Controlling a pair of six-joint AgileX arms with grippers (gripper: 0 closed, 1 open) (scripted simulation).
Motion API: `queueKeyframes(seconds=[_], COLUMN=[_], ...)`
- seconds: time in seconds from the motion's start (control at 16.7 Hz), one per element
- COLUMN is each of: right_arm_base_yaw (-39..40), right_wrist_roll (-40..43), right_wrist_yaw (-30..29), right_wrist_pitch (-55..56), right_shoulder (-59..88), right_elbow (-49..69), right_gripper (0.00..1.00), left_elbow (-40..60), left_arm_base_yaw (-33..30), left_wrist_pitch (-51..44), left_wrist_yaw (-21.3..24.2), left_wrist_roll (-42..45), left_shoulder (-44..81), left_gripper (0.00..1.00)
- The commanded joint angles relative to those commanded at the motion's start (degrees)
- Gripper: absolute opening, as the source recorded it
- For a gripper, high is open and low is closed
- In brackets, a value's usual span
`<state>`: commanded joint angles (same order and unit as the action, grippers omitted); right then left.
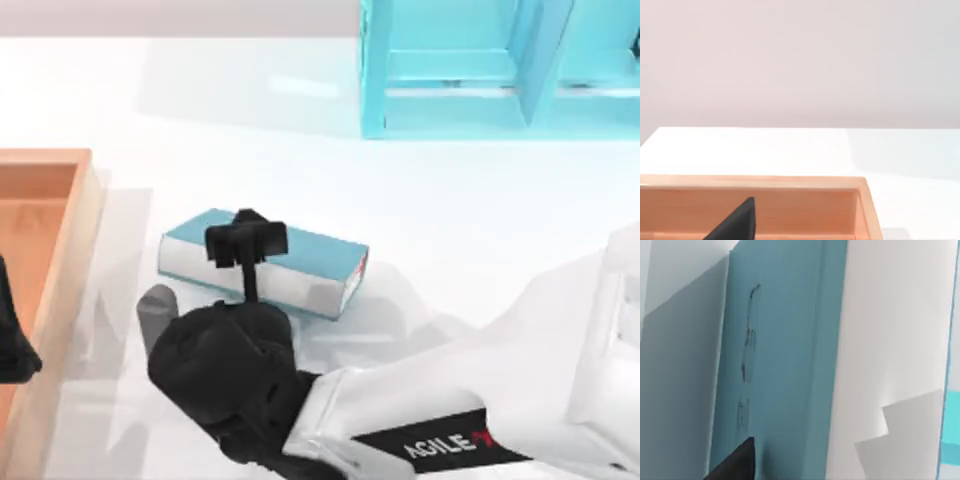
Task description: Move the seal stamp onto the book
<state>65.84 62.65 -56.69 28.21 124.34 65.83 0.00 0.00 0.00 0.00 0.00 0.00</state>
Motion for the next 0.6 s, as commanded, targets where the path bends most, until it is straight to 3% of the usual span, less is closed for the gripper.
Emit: queueKeyframes(seconds=[0.6], right_arm_base_yaw=[17.7], right_wrist_roll=[-26.0], right_wrist_yaw=[-13.3], right_wrist_pitch=[-27.8], right_shoulder=[-6.2], right_elbow=[-2.1], right_gripper=[1.00], left_elbow=[0.0], left_arm_base_yaw=[0.0], left_wrist_pitch=[0.0], left_wrist_yaw=[0.0], left_wrist_roll=[0.0], left_shoulder=[0.0], left_gripper=[1.00])
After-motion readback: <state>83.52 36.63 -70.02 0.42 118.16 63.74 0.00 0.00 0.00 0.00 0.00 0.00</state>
